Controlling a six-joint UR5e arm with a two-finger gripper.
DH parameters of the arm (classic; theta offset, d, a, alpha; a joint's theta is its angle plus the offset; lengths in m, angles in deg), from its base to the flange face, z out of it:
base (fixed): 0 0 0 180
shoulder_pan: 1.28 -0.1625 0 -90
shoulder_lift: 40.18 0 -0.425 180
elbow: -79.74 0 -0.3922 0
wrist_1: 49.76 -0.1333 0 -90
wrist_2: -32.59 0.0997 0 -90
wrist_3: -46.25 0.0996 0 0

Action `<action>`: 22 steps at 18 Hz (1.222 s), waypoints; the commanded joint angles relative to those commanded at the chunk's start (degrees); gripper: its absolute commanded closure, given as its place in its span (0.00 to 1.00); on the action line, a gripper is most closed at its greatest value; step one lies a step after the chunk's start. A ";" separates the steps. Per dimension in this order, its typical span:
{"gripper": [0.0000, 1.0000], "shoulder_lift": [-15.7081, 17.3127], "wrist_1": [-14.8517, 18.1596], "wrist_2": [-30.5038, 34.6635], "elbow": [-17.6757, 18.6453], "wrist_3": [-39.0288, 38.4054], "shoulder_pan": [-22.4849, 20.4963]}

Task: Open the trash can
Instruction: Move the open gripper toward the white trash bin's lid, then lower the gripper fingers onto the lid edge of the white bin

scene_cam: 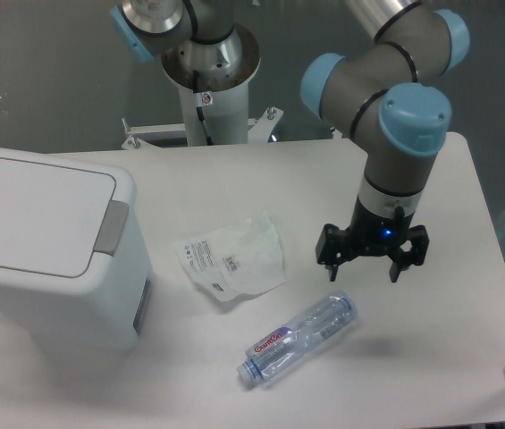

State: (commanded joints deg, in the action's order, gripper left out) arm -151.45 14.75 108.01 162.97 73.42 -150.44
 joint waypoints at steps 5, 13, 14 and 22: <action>0.00 3.95 0.89 -3.69 0.00 -8.43 2.63; 0.00 7.02 0.45 -9.31 -2.64 -17.76 7.03; 0.00 7.99 0.53 -9.76 -2.29 -18.11 7.64; 0.00 12.22 0.71 -9.15 3.86 -18.47 12.57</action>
State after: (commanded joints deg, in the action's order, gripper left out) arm -139.24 15.46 98.86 166.83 54.96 -137.87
